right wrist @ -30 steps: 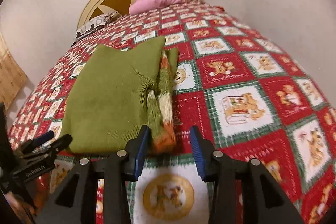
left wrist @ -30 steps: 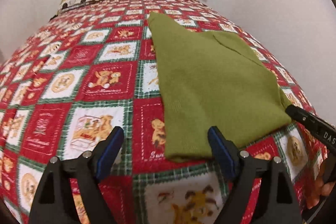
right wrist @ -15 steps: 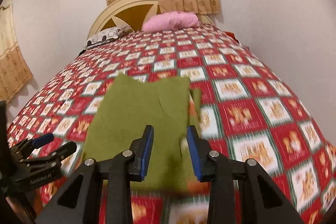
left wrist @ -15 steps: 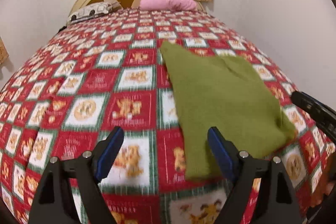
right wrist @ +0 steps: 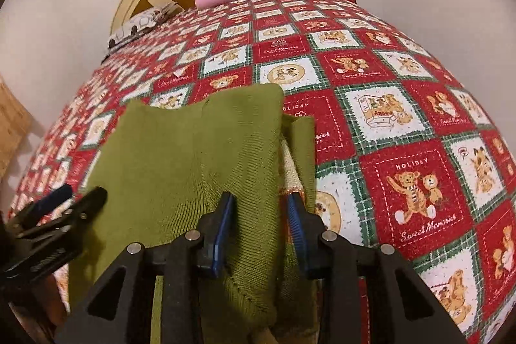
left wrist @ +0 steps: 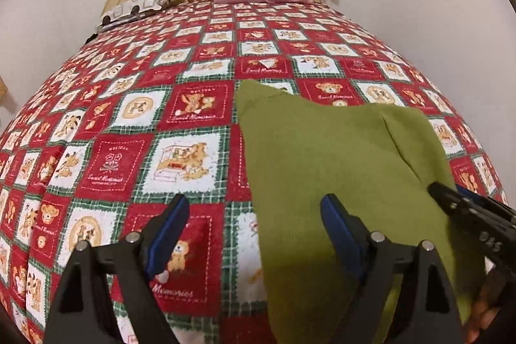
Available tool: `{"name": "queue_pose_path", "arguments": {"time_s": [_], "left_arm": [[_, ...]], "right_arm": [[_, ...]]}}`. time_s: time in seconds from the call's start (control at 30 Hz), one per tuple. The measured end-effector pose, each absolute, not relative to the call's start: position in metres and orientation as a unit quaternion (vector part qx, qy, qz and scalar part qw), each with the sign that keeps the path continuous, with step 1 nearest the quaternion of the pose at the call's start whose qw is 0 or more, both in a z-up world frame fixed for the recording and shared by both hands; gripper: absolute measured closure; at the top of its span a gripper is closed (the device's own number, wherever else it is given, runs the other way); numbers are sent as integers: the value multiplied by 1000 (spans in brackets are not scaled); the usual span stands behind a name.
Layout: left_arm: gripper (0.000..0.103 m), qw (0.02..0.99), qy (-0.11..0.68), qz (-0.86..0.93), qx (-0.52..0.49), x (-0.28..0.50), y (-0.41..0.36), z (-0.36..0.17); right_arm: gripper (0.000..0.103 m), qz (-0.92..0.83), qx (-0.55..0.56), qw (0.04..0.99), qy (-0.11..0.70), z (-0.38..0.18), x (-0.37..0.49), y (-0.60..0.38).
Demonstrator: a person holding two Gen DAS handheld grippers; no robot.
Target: Fold small clothes
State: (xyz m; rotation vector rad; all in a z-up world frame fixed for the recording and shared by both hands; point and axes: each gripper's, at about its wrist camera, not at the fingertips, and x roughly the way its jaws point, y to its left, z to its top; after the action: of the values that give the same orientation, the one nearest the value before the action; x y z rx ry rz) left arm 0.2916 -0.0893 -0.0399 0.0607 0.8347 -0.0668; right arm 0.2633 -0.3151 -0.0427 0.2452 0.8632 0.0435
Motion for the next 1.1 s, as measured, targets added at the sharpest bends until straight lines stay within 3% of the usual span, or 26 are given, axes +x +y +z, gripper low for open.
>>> {"name": "queue_pose_path", "arguments": {"time_s": [0.2, 0.27, 0.33, 0.37, 0.5, 0.67, 0.7, 0.8, 0.9, 1.1], "left_arm": [[10, 913, 404, -33, 37, 287, -89, -35], [11, 913, 405, -44, 30, 289, -87, -29], [11, 916, 394, -70, 8, 290, -82, -21], [11, 918, 387, -85, -7, 290, -79, -17], [11, 900, 403, -148, -79, 301, -73, -18], [9, 847, 484, -157, -155, 323, -69, -72], [8, 851, 470, -164, -167, 319, -66, -74], [8, 857, 459, -179, -148, 312, -71, -74], [4, 860, 457, -182, -135, 310, -79, -75], [2, 864, 450, -188, -124, 309, -83, -76]], "right_arm": [[66, 39, 172, 906, 384, -26, 246, -331], [57, 47, 189, 908, 370, -16, 240, -341], [33, 60, 202, 908, 362, -8, 238, -350], [31, 64, 208, 907, 360, -6, 238, -356], [31, 58, 249, 893, 370, -11, 247, -383], [31, 86, 269, 871, 402, -37, 266, -380], [31, 94, 264, 867, 412, -44, 271, -375], [31, 114, 259, 853, 439, -62, 281, -365], [24, 136, 227, 864, 429, -63, 280, -355], [24, 157, 185, 866, 437, -66, 286, -340]]}}
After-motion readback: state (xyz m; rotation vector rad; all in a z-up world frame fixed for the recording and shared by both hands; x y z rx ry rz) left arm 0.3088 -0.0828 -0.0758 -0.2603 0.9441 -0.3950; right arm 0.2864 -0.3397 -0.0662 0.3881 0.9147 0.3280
